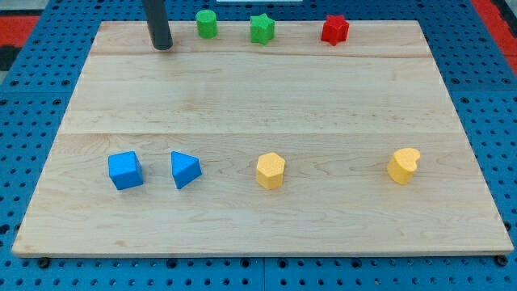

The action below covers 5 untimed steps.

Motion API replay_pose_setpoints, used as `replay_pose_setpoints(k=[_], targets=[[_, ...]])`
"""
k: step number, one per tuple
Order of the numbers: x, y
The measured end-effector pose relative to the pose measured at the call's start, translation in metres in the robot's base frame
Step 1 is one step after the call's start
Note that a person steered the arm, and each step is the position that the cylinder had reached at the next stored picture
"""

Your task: Place the red circle to the left of green circle

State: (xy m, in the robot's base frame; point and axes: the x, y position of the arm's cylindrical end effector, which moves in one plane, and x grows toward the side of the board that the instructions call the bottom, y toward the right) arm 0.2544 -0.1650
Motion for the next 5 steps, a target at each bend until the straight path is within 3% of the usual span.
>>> replay_pose_setpoints(k=[2, 5], targets=[[-0.002, -0.024], [-0.016, -0.015]])
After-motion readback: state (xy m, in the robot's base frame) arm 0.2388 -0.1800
